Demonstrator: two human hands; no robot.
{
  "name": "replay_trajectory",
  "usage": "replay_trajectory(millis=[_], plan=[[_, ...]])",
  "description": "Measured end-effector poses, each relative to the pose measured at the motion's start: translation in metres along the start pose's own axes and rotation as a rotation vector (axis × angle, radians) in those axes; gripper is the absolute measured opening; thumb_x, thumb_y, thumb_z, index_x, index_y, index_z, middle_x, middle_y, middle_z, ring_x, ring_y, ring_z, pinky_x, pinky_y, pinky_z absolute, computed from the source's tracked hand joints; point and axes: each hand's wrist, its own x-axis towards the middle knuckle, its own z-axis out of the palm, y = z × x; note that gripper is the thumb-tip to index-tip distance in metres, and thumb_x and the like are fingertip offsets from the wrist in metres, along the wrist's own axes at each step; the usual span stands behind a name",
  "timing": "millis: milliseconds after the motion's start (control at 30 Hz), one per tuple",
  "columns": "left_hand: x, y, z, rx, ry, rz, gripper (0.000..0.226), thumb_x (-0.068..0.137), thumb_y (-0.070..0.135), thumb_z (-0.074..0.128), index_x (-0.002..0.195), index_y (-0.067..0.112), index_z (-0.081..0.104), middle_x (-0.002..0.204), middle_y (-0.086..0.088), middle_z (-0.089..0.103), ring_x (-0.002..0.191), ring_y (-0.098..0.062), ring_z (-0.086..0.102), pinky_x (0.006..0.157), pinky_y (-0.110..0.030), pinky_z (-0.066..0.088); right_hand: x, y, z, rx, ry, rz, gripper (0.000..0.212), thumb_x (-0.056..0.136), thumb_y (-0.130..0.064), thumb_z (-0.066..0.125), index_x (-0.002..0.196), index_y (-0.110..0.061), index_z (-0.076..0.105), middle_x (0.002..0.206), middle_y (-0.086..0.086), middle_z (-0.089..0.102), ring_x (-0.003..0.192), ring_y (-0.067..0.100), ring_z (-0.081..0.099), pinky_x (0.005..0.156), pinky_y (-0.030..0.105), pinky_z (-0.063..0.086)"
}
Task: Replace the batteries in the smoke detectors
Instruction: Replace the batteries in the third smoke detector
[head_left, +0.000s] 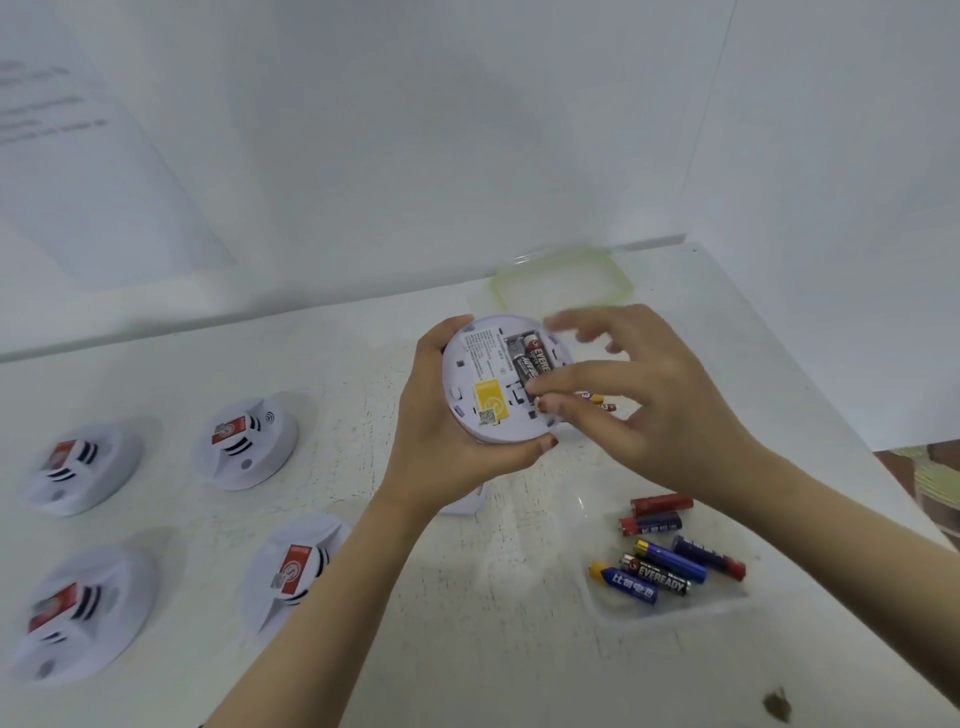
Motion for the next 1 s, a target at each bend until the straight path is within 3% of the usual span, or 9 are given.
replay_trajectory(millis=[67, 133, 200, 300, 467, 600, 733, 900, 1000], plan=[[-0.003, 0.006, -0.005, -0.019, 0.009, 0.014, 0.088, 0.051, 0.031, 0.086, 0.121, 0.032, 0.034, 0.115, 0.038, 0.05, 0.109, 0.008, 0.055, 0.083, -0.007, 0.045, 0.001, -0.003, 0.001, 0.133, -0.04, 0.169, 0.036, 0.082, -0.041, 0.061, 0.117, -0.035, 0.063, 0.135, -0.001, 0.05, 0.117, 0.013, 0.047, 0.095, 0.028, 0.04], [-0.006, 0.011, -0.009, -0.02, 0.006, 0.043, 0.087, 0.052, 0.033, 0.083, 0.122, 0.031, 0.033, 0.117, 0.038, 0.049, 0.11, 0.009, 0.054, 0.084, -0.007, 0.046, 0.005, -0.01, 0.0, 0.398, -0.21, 0.355, 0.065, 0.079, -0.049, 0.063, 0.139, -0.042, 0.037, 0.141, -0.004, 0.046, 0.13, 0.01, 0.042, 0.103, 0.038, 0.041], [-0.008, 0.013, -0.015, -0.012, -0.002, 0.07, 0.089, 0.052, 0.032, 0.084, 0.124, 0.031, 0.032, 0.118, 0.038, 0.047, 0.112, 0.007, 0.053, 0.085, -0.008, 0.045, 0.009, -0.017, -0.001, 0.761, -0.337, 0.5, 0.082, 0.082, -0.04, 0.067, 0.148, -0.036, 0.018, 0.129, -0.005, 0.059, 0.119, 0.01, 0.055, 0.096, 0.033, 0.048], [-0.012, 0.015, -0.027, -0.007, -0.018, 0.106, 0.089, 0.053, 0.029, 0.085, 0.125, 0.03, 0.033, 0.121, 0.036, 0.044, 0.115, 0.003, 0.052, 0.088, -0.01, 0.045, 0.013, -0.033, -0.001, 0.943, -0.314, 0.569, 0.078, 0.077, -0.022, 0.062, 0.146, -0.028, 0.026, 0.111, -0.007, 0.068, 0.101, 0.009, 0.065, 0.075, 0.024, 0.055], [-0.021, 0.013, -0.047, -0.014, -0.046, 0.081, 0.094, 0.048, 0.01, 0.092, 0.121, 0.031, 0.036, 0.117, 0.045, 0.042, 0.115, 0.013, 0.048, 0.086, -0.004, 0.043, 0.019, -0.056, 0.015, 0.934, -0.21, 0.534, 0.061, 0.084, -0.005, 0.06, 0.137, -0.027, 0.039, 0.11, -0.005, 0.066, 0.097, 0.011, 0.066, 0.067, 0.025, 0.056], [-0.029, 0.01, -0.065, -0.005, -0.038, 0.06, 0.095, 0.05, 0.015, 0.093, 0.123, 0.032, 0.033, 0.119, 0.04, 0.044, 0.116, 0.006, 0.051, 0.086, -0.009, 0.047, 0.023, -0.072, 0.03, 0.944, -0.178, 0.554, 0.058, 0.085, 0.0, 0.062, 0.132, -0.029, 0.045, 0.112, -0.001, 0.066, 0.095, 0.011, 0.067, 0.067, 0.029, 0.057], [-0.037, 0.009, -0.082, -0.003, -0.026, 0.021, 0.093, 0.048, 0.016, 0.092, 0.12, 0.029, 0.034, 0.115, 0.044, 0.046, 0.112, 0.011, 0.051, 0.082, -0.006, 0.046, 0.03, -0.089, 0.045, 0.897, -0.141, 0.582, 0.057, 0.086, 0.005, 0.06, 0.131, -0.029, 0.048, 0.112, -0.001, 0.066, 0.096, 0.013, 0.066, 0.069, 0.035, 0.059], [-0.039, 0.001, -0.109, 0.002, 0.015, -0.004, 0.091, 0.048, 0.029, 0.089, 0.12, 0.027, 0.034, 0.114, 0.045, 0.045, 0.112, 0.013, 0.05, 0.082, -0.004, 0.045, 0.038, -0.095, 0.071, 0.888, -0.206, 0.746, 0.036, 0.096, -0.026, 0.048, 0.131, -0.034, 0.048, 0.105, 0.001, 0.069, 0.084, 0.023, 0.069, 0.073, 0.039, 0.058], [-0.042, -0.009, -0.127, 0.036, 0.002, -0.048, 0.091, 0.048, 0.04, 0.085, 0.122, 0.035, 0.033, 0.115, 0.041, 0.045, 0.115, 0.005, 0.052, 0.089, -0.014, 0.048, 0.034, -0.089, 0.088, 0.611, -0.357, 0.753, 0.038, 0.096, -0.051, 0.031, 0.12, -0.035, 0.055, 0.114, -0.012, 0.063, 0.1, 0.014, 0.062, 0.092, 0.036, 0.049]])
